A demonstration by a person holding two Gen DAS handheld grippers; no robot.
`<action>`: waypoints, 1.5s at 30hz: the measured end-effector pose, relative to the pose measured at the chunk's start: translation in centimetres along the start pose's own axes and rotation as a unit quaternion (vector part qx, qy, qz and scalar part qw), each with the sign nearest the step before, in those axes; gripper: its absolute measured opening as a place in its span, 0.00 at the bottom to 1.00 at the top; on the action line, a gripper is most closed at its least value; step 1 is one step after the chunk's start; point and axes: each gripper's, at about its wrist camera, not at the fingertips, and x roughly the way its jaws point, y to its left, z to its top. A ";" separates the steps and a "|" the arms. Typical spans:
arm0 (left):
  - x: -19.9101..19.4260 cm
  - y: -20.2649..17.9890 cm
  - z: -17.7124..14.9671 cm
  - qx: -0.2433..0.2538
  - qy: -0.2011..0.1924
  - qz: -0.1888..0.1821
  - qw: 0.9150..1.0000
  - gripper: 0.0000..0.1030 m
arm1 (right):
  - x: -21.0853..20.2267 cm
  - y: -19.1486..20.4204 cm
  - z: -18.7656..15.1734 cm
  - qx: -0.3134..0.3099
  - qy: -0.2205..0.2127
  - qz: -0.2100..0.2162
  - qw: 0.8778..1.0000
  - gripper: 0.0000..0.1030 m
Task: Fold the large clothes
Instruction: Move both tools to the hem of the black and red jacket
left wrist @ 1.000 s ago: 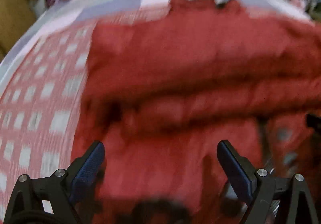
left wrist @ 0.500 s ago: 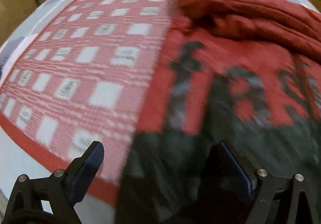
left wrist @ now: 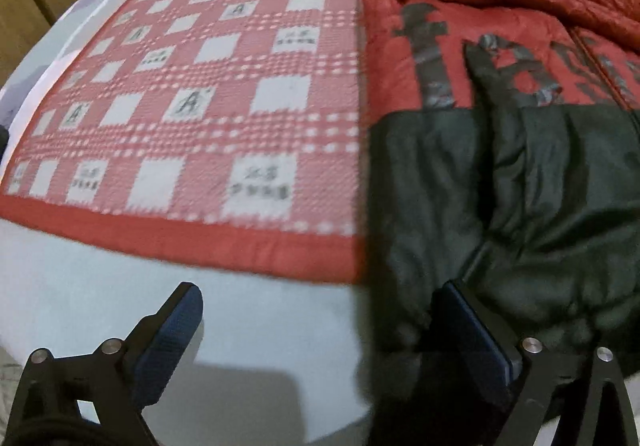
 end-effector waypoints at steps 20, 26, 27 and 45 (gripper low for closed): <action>-1.0 0.3 -7.0 0.063 0.052 -0.015 0.997 0.94 | -4.1 2.6 -10.1 -0.070 0.065 -0.036 0.995 1.00; -0.5 0.2 -5.7 0.055 0.030 -0.014 0.998 0.94 | -1.6 4.2 -8.3 -0.044 0.055 -0.034 0.997 1.00; -0.6 0.2 -5.4 0.053 0.024 -0.015 0.998 0.94 | -1.4 4.1 -7.7 -0.032 0.049 -0.035 0.998 1.00; 0.7 -1.9 -2.5 0.074 -0.031 -0.013 0.997 0.93 | 0.3 5.4 -4.0 -0.014 0.040 -0.034 0.999 1.00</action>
